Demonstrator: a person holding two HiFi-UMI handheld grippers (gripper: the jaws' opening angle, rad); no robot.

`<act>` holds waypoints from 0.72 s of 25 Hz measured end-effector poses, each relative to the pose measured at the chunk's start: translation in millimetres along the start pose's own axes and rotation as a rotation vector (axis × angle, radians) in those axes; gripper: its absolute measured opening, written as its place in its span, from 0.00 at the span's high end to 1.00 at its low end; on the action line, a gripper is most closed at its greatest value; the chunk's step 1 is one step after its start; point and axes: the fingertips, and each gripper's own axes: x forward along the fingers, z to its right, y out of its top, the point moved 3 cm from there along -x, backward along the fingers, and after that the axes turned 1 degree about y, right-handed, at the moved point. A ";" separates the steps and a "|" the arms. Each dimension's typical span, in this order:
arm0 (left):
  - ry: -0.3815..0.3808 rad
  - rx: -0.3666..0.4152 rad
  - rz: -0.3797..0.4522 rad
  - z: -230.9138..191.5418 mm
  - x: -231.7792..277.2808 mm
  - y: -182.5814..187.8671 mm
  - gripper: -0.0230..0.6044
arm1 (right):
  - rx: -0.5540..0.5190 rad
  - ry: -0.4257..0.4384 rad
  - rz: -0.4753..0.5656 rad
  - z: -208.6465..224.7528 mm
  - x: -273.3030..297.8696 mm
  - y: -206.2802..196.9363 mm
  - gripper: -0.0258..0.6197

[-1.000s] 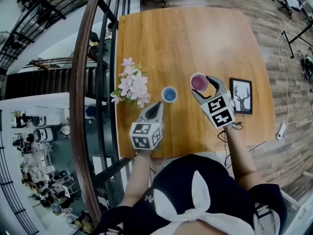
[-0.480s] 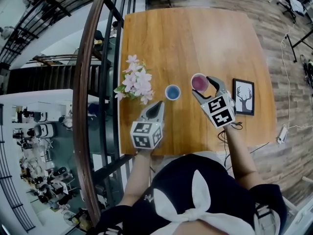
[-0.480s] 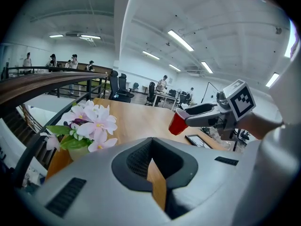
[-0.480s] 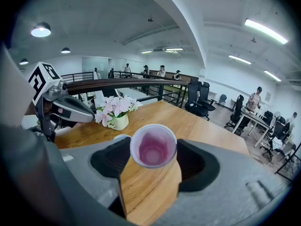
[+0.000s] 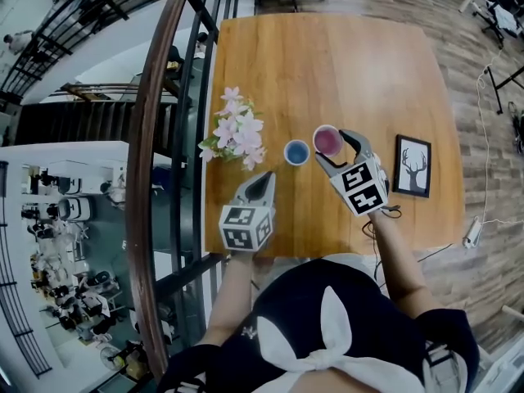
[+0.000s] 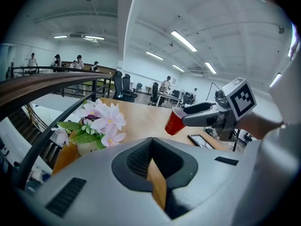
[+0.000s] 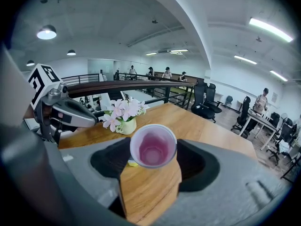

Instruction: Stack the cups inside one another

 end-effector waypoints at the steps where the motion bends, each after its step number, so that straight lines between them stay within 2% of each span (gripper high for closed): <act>1: 0.003 -0.002 0.001 -1.3 -1.1 -1.4 0.94 | -0.003 0.006 0.002 -3.3 2.2 1.0 0.49; 18: 0.055 -0.029 0.020 -11.0 -20.7 -9.9 0.94 | -0.048 0.088 0.043 -39.5 19.2 25.3 0.49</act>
